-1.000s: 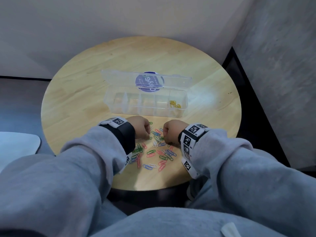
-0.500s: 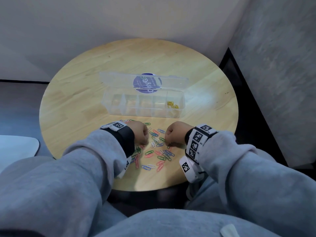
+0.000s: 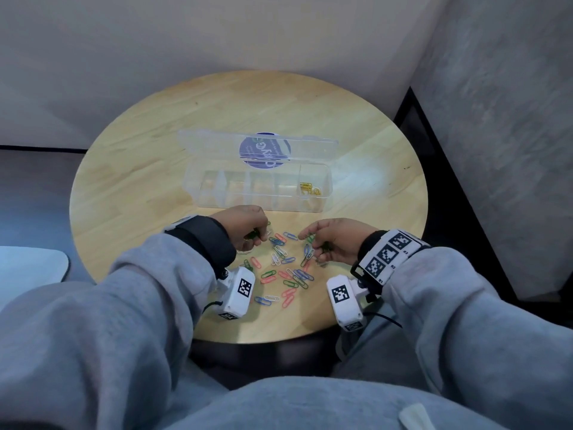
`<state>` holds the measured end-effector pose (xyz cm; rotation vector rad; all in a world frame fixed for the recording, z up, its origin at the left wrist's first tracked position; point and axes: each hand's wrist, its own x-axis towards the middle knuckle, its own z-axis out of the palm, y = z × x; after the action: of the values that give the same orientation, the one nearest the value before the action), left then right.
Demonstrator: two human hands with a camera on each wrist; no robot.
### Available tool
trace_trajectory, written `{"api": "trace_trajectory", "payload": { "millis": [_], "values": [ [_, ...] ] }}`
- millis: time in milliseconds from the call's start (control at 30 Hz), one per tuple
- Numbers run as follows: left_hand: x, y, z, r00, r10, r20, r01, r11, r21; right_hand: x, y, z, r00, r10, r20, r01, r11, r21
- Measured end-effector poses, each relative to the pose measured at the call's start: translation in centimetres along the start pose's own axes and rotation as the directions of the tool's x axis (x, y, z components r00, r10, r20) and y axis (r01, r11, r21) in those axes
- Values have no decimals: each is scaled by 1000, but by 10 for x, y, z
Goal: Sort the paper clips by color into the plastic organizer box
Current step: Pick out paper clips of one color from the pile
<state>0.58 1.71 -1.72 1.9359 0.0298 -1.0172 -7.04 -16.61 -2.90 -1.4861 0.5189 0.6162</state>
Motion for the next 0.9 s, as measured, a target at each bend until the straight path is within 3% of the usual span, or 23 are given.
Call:
{"api": "trace_trajectory", "payload": {
  "millis": [100, 167, 267, 367, 467, 567, 633, 767, 900],
  "values": [
    [2, -3, 1, 999, 41, -14, -39, 996, 80, -1, 1, 2, 999, 52, -9, -53, 996, -77],
    [2, -4, 4, 994, 112, 3, -108, 948, 300, -3, 2, 4, 997, 83, -4, -83, 990, -114],
    [0, -4, 11, 981, 193, 0, -149, 754, 640, -6, 2, 10, 993, 110, 44, -104, 986, -133],
    [0, -3, 18, 980, 199, 29, -143, 590, 795, -7, 2, 12, 989, 135, 55, -121, 972, -203],
    [3, -3, 19, 981, 187, 47, -140, 525, 840, -8, 0, 12, 989, 136, 52, -95, 873, -479],
    [3, -2, 21, 976, 205, 67, -158, 467, 870, -15, -5, 15, 992, 125, -25, -97, 608, -788],
    [5, -2, 23, 969, 233, 79, -178, 441, 880, -17, -7, 17, 993, 90, -76, -111, 494, -862],
    [10, -3, 24, 960, 255, 116, -216, 408, 887, -17, -4, 17, 988, -79, -132, -84, 442, -893],
    [15, -4, 23, 965, 230, 122, -217, 451, 865, -13, -4, 21, 983, -156, -97, -21, 429, -903]
  ]
}}
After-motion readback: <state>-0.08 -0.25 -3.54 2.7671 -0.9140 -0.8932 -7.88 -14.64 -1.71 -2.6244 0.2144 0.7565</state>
